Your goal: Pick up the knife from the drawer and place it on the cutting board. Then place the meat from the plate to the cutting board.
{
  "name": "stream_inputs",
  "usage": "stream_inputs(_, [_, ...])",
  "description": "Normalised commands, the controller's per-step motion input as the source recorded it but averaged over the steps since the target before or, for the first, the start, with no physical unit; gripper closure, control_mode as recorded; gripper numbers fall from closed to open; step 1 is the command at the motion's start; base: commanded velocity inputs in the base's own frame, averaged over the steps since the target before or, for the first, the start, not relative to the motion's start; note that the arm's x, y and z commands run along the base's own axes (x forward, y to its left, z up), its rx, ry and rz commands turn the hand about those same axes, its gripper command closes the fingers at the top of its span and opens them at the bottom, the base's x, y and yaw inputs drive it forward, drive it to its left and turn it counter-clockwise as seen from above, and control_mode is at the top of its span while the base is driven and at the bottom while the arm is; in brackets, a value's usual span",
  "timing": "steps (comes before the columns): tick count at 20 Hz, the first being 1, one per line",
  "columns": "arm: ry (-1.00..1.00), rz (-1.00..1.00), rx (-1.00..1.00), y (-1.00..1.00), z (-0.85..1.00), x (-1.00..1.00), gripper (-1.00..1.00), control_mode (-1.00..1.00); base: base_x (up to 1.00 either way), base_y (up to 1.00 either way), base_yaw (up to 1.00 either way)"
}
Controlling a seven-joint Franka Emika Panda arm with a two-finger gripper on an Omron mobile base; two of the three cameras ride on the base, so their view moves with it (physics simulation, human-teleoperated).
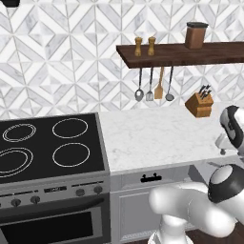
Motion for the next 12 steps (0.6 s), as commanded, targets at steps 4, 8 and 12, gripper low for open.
stream_inputs(4, [0.03, -0.01, -0.05, -0.56, -0.93, 0.07, -1.00, -1.00, 0.00, 0.00, 0.00])
stream_inputs(8, [0.01, 0.00, -0.02, -0.49, -0.86, 0.00, -1.00, -1.00, 0.00, 0.00, 0.00])
stream_inputs(12, [0.13, 0.00, -0.02, -0.45, -0.40, 0.00, -1.00, -1.00, 0.00, 0.00, 0.00])
